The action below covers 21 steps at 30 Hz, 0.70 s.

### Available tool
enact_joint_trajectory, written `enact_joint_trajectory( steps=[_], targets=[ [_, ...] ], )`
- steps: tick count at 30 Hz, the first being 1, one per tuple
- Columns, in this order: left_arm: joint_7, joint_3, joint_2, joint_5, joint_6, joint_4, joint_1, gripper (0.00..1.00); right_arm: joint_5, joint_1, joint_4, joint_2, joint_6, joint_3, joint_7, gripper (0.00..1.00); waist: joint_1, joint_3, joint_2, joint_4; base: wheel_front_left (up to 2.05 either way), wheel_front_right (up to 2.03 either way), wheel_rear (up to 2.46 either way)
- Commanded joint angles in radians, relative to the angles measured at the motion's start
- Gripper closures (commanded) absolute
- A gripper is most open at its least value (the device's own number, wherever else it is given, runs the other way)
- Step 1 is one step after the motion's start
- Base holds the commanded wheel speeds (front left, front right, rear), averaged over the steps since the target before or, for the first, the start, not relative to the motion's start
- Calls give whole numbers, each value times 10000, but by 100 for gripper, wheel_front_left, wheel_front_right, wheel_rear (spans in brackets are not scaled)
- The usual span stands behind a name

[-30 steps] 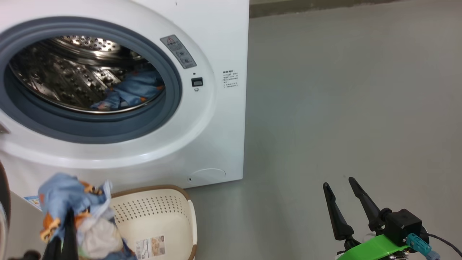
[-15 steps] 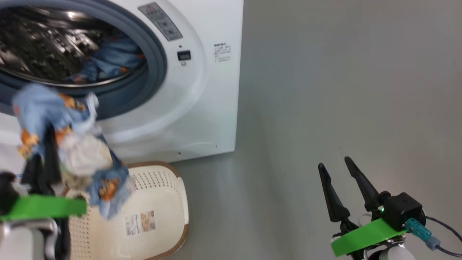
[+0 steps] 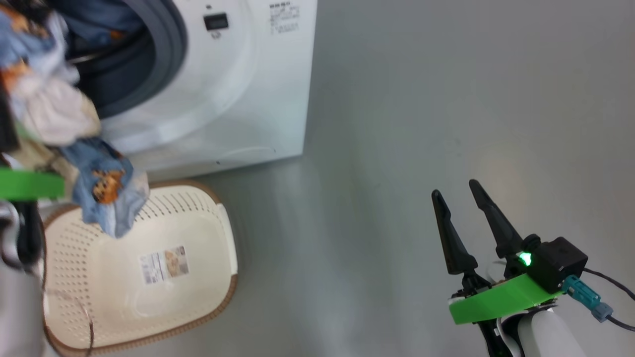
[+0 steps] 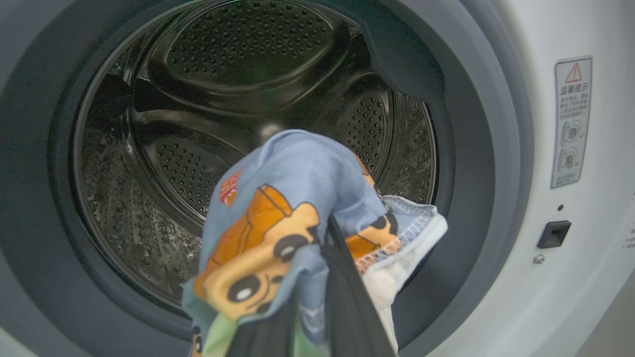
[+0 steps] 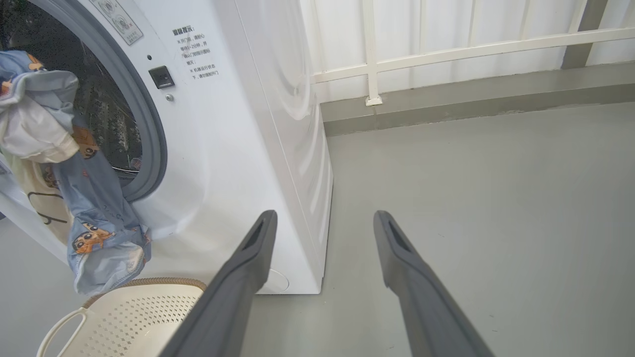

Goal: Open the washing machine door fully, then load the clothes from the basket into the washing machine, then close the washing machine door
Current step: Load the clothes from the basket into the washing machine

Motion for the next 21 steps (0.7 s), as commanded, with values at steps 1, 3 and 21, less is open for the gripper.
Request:
enact_joint_trajectory(
  steps=[1,3,21],
  targets=[
    [-80,220,553,-56,-28,-125,-590,100,63,-165,-324,-3,62,250,-48,0,0,870,-1,-311,0,0,0],
    [-80,-106,816,-268,-31,418,-1476,100,97,-291,-425,-3,62,290,-48,0,0,1390,-1,-364,0,0,0],
    [1156,-2197,2159,-1334,-34,3860,-5990,100,235,-870,-670,-3,62,681,-48,0,0,3441,-1,-496,0,0,0]
  ],
)
